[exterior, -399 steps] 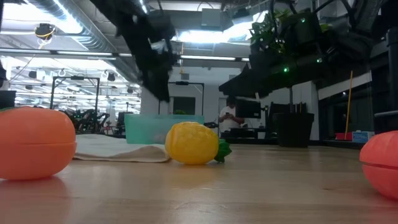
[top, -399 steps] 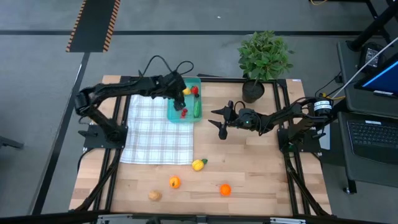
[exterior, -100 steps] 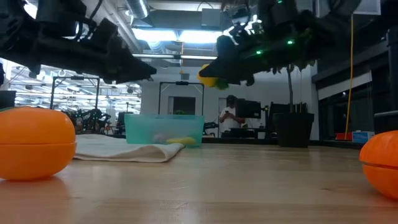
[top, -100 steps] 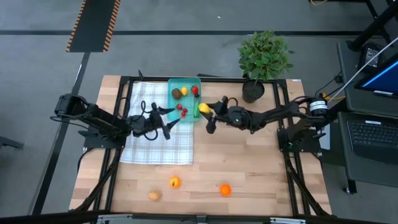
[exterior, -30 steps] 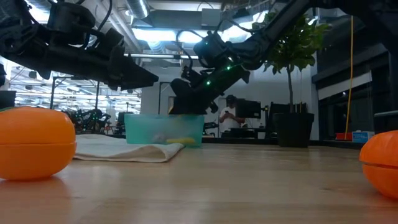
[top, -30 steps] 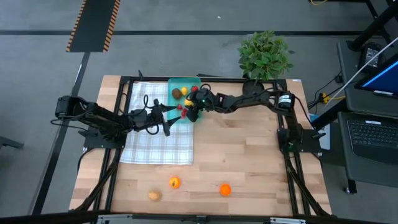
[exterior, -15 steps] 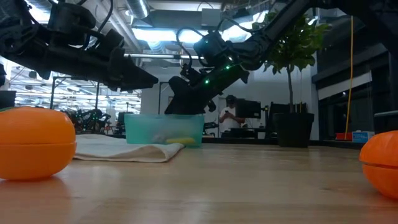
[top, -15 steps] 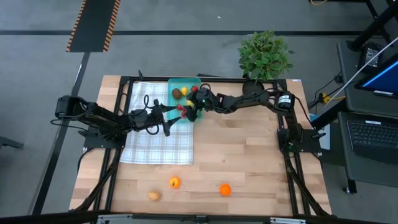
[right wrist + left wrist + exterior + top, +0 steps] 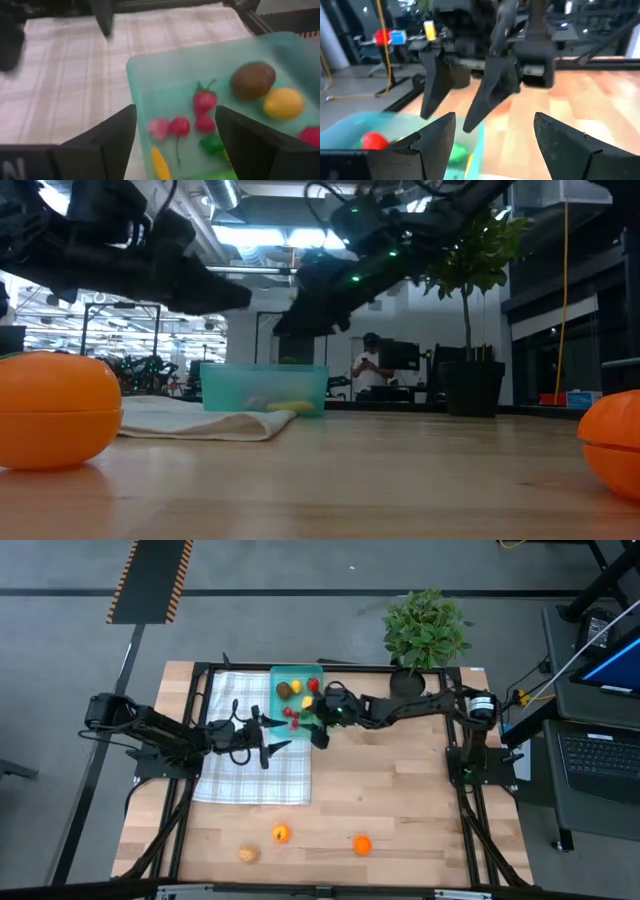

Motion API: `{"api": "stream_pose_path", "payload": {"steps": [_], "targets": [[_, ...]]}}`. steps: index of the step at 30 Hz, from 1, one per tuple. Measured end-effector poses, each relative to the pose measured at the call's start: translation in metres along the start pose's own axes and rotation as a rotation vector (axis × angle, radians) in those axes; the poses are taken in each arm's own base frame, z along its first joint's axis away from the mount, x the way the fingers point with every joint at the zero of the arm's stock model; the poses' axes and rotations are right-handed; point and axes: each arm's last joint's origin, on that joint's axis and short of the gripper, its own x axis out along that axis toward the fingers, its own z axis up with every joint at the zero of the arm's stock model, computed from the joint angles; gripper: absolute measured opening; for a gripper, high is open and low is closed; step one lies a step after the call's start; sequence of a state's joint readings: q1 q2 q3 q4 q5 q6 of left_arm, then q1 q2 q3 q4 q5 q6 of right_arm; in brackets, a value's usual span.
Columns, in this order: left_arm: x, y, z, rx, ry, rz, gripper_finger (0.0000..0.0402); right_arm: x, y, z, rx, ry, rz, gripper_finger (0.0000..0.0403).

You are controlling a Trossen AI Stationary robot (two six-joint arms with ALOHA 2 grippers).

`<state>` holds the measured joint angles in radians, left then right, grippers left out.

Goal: Pick and placing Produce into tupperware
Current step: Put the orange into the blue bin

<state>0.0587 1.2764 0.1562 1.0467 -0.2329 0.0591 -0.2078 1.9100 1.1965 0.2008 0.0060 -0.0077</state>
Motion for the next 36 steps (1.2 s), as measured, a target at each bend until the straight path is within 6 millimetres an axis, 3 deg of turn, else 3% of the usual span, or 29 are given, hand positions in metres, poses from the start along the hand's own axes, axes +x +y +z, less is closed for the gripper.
{"api": "stream_pose_path", "payload": {"steps": [8, 13, 18, 26, 36], "targets": [[-0.014, -0.017, 0.006, 0.026, 0.044, -0.109, 0.0261, -0.054, 0.027, -0.033, -0.08, -0.201, 0.03, 0.0272], [-0.027, -0.035, 0.008, 0.01, 0.075, -0.274, 0.0261, -0.091, 0.051, -0.059, -0.17, -0.304, 0.103, 0.0272], [-0.04, -0.05, 0.01, -0.06, 0.104, -0.409, 0.0261, -0.115, 0.072, -0.078, -0.232, -0.342, 0.182, 0.0272], [-0.052, -0.064, 0.007, -0.066, 0.158, -0.506, 0.0261, -0.121, 0.089, -0.085, -0.205, -0.323, 0.252, 0.0272], [-0.056, -0.069, 0.007, -0.059, 0.16, -0.543, 0.0261, -0.121, 0.089, -0.085, -0.131, -0.313, 0.25, 0.0272]]}}
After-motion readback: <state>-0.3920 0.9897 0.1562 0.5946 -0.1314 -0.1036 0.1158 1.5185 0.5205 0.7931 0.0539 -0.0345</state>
